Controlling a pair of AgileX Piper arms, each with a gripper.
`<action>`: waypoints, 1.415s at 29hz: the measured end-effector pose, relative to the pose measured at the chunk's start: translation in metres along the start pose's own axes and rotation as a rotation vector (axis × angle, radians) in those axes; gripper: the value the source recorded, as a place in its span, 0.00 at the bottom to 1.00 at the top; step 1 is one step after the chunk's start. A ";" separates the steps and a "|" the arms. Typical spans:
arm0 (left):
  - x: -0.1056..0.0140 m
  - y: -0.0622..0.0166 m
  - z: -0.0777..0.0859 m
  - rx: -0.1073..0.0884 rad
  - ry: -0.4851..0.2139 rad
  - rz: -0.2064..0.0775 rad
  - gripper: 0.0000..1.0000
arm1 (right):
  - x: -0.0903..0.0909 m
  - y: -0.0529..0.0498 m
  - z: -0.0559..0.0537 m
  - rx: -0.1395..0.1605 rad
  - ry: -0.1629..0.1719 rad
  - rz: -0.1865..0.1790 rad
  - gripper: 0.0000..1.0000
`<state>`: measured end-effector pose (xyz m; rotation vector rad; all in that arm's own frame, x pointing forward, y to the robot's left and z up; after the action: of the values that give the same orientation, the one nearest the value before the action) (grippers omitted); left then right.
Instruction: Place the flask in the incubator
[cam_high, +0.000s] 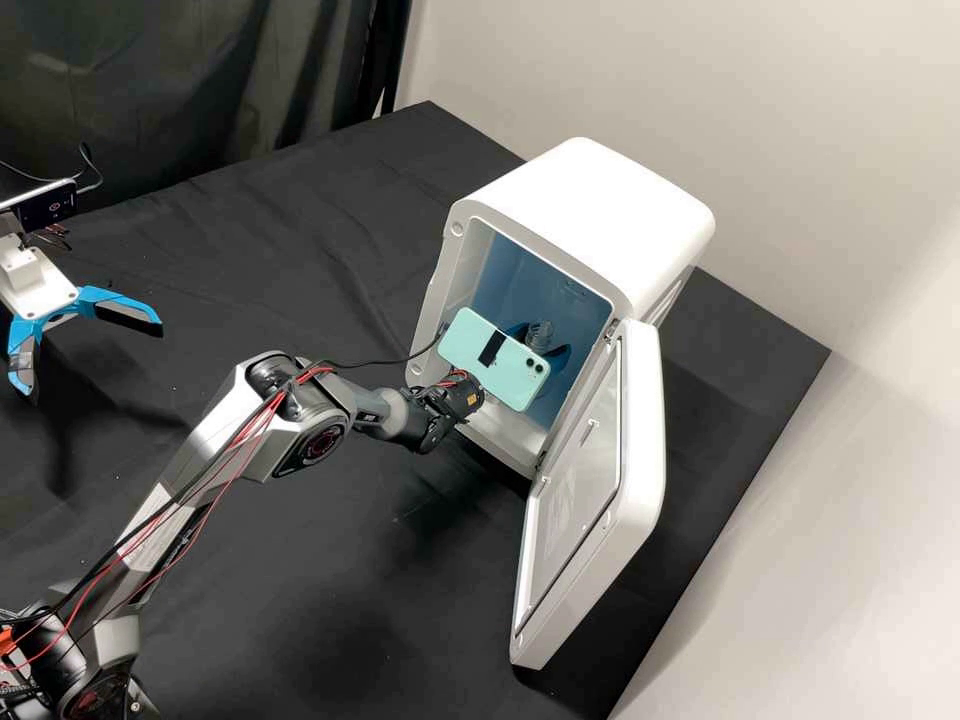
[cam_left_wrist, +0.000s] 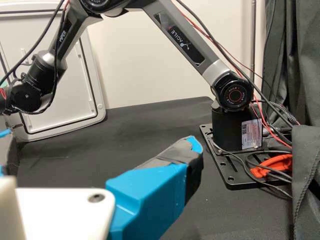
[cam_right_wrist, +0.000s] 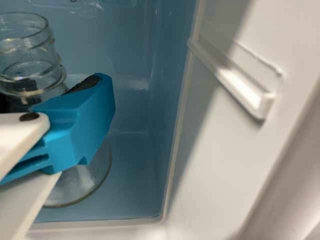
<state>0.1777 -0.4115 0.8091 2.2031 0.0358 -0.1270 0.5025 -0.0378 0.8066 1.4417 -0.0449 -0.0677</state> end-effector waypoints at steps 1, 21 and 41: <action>0.000 0.0000 0.000 0.000 0.000 0.000 1.00 | 0.000 0.000 0.000 0.000 0.000 0.000 0.00; 0.000 0.0002 -0.001 0.000 0.007 0.001 1.00 | 0.012 -0.009 0.007 0.000 -0.011 -0.012 0.00; 0.000 0.0002 -0.001 0.000 0.007 0.001 1.00 | 0.012 -0.009 0.007 0.000 -0.011 -0.012 0.00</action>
<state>0.1776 -0.4107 0.8099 2.2032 0.0384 -0.1190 0.5134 -0.0468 0.7990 1.4415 -0.0449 -0.0851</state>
